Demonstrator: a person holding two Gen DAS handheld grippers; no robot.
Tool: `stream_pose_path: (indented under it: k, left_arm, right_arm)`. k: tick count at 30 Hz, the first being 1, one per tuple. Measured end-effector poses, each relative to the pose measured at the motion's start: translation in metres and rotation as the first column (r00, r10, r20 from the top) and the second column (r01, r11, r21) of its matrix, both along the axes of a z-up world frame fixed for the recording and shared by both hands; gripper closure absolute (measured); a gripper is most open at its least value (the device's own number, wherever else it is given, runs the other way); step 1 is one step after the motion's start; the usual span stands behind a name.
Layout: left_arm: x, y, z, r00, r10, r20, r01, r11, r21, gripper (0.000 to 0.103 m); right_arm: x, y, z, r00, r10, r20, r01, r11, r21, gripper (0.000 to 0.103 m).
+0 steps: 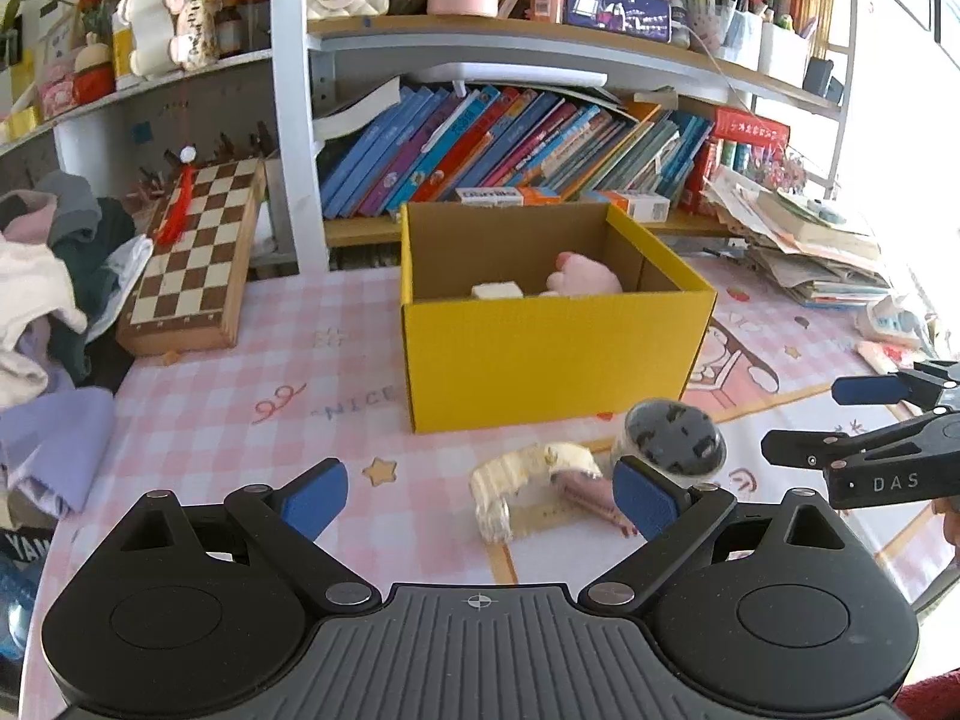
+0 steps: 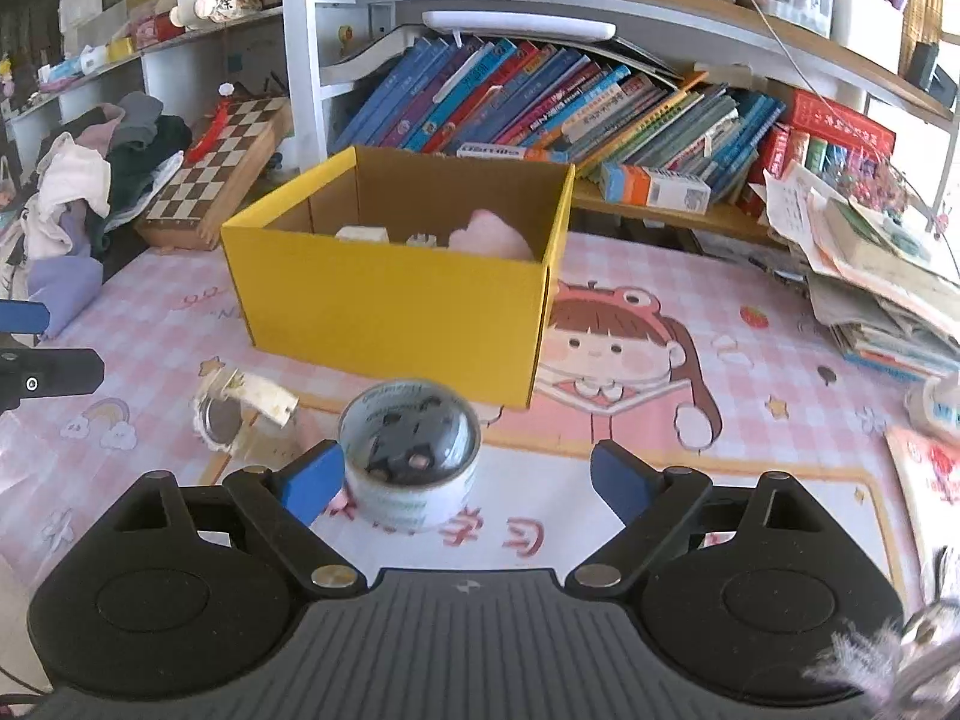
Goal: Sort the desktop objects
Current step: 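Withdraw both tools from the box toward the watch and tape roll, then grasp cream watch with left tool while right tool grasps clear tape roll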
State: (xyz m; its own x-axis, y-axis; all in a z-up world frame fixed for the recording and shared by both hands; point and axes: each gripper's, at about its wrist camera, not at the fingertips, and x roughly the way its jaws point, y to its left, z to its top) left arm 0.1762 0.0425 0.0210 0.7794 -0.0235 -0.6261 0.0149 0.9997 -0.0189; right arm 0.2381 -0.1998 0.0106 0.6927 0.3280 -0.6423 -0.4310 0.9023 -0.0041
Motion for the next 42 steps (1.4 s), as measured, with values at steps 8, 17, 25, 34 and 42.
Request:
stream_pose_path:
  k: [8, 17, 25, 34, 42]
  left_arm:
    - [-0.02, 0.0, -0.013, 0.999, -0.005, -0.037, 0.005, 1.0, 0.001, 0.006]
    - [-0.032, -0.004, -0.031, 0.997, 0.01, -0.075, -0.011, 1.0, -0.006, 0.006]
    - [-0.031, -0.017, -0.045, 0.993, 0.005, -0.117, -0.003, 1.0, 0.021, 0.006]
    - [-0.02, -0.023, -0.048, 0.991, 0.01, -0.133, -0.005, 0.999, 0.039, 0.006]
    - [-0.003, -0.028, -0.049, 0.989, 0.026, -0.147, -0.017, 0.998, 0.059, 0.006]
  right_arm:
    - [-0.027, 0.007, -0.013, 1.0, -0.021, -0.014, 0.02, 0.999, -0.031, 0.012]
    - [-0.038, 0.015, -0.034, 0.998, -0.012, -0.057, 0.008, 0.998, -0.061, 0.012]
    - [-0.038, 0.022, -0.044, 0.994, 0.036, -0.1, -0.045, 0.996, -0.081, 0.012]
    - [-0.028, 0.021, -0.046, 0.992, 0.052, -0.113, -0.061, 0.995, -0.081, 0.012]
    - [-0.01, 0.019, -0.046, 0.991, 0.072, -0.115, -0.081, 0.993, -0.081, 0.012]
